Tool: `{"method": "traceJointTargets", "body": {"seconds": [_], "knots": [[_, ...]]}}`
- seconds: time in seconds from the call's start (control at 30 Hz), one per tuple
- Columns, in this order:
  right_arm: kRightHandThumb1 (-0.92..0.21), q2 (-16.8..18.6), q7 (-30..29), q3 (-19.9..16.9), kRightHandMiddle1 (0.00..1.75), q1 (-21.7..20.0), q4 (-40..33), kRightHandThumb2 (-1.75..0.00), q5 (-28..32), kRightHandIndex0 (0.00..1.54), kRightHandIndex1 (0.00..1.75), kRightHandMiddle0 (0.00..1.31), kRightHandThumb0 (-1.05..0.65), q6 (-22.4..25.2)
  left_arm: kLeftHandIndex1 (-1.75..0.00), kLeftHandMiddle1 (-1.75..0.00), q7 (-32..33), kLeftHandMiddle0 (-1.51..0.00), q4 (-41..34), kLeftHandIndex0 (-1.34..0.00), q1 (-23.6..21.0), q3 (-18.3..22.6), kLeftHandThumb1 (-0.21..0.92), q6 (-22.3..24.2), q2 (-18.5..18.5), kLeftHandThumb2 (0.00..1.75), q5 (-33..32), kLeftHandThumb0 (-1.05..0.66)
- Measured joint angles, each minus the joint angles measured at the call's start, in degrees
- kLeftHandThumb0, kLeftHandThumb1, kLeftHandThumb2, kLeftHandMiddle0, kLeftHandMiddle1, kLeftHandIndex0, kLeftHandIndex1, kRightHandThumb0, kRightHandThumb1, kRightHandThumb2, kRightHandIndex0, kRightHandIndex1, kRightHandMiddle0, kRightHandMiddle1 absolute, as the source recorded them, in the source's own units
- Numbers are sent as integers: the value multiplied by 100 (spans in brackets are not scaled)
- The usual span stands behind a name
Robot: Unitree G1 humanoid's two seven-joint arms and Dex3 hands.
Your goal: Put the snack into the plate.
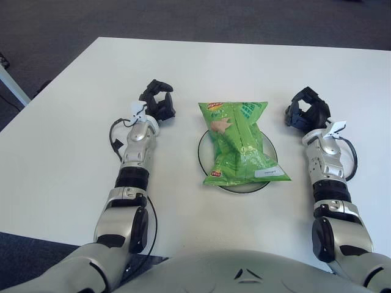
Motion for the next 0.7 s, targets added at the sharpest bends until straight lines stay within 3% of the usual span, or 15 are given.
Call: {"method": "traceJointTargets", "body": {"seconds": [0.3,0.7], "knots": [[-29,32,-341,-30,175,-22,149,-135,-149,135,175,64,-49,-690,-175,-175,30,-134,474,-63,-134,4,29,-649,0,135,76,-49],[-29,30,-927,27,175,-42,308,-136,-565,131,175,64,-50,-1216,-175,-175,-239,-134,925,-60,-316,36,34,-963,25,129,31,-47]]}}
